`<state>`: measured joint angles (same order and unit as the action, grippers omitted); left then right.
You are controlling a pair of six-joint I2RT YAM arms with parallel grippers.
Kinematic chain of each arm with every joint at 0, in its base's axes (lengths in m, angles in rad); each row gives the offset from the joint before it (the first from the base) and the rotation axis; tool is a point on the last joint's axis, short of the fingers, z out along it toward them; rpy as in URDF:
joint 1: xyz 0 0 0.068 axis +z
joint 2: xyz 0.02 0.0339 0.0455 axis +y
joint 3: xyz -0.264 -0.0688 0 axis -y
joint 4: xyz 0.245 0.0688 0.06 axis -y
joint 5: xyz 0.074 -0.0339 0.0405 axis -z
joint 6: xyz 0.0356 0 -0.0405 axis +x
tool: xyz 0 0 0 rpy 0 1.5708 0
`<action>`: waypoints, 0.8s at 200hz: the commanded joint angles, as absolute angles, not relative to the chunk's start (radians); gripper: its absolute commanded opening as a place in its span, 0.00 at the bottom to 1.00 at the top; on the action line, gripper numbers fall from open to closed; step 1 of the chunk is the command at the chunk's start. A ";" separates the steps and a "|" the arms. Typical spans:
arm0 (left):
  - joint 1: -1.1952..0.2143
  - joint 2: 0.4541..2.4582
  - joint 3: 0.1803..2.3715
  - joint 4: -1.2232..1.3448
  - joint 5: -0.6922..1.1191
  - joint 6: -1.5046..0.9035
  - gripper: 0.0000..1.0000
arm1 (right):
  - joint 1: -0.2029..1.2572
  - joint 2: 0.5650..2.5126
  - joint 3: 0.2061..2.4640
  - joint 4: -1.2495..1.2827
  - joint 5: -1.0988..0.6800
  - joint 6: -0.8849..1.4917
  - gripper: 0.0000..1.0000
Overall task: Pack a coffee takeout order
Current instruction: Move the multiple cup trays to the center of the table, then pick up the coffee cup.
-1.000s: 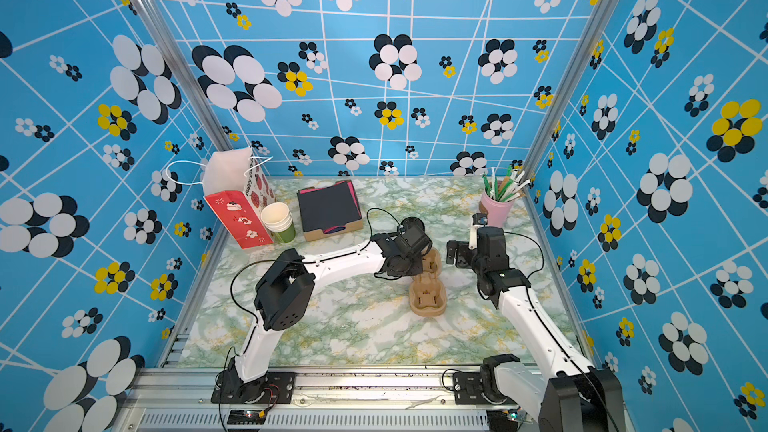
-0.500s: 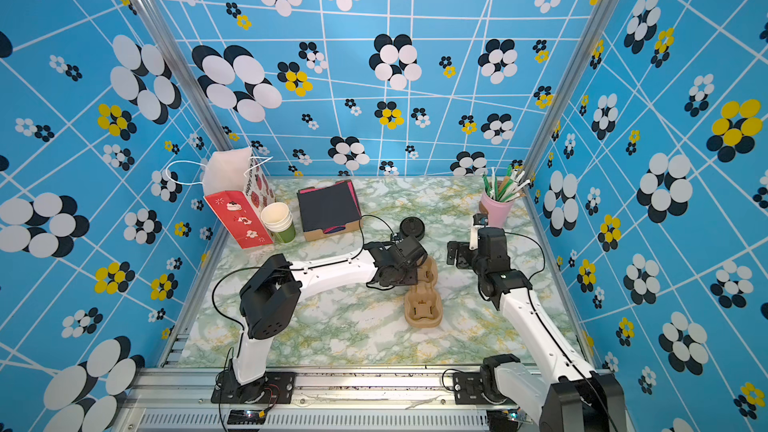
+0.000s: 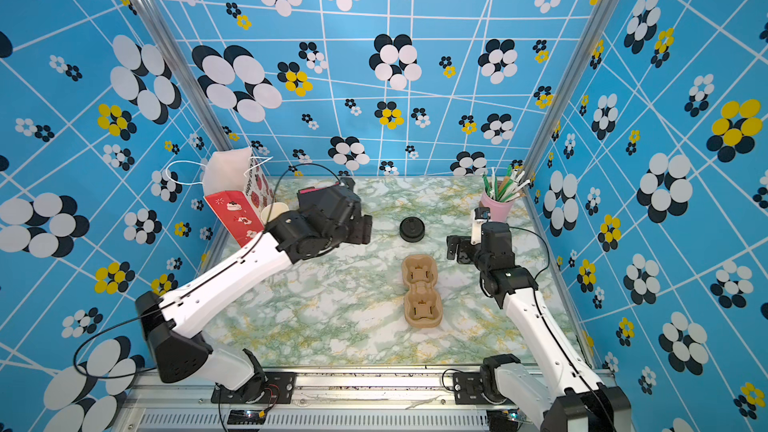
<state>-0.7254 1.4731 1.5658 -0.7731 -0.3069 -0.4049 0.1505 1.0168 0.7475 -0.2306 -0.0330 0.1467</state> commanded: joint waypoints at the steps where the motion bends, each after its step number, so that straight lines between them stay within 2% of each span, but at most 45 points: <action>1: -0.589 1.432 1.569 -0.924 -0.225 -0.147 0.83 | 0.163 1.000 0.780 -0.251 -0.092 0.164 0.99; 45: -0.398 1.494 1.626 -1.022 -0.189 0.041 0.81 | 0.164 1.030 0.785 -0.222 -0.137 0.199 0.99; 86: -0.314 1.611 1.638 -1.009 -0.264 0.098 0.78 | 0.167 1.041 0.797 -0.233 -0.143 0.202 0.99; 160: -0.155 1.722 1.653 -0.940 -0.187 0.135 0.66 | 0.172 1.042 0.779 -0.230 -0.142 0.215 0.99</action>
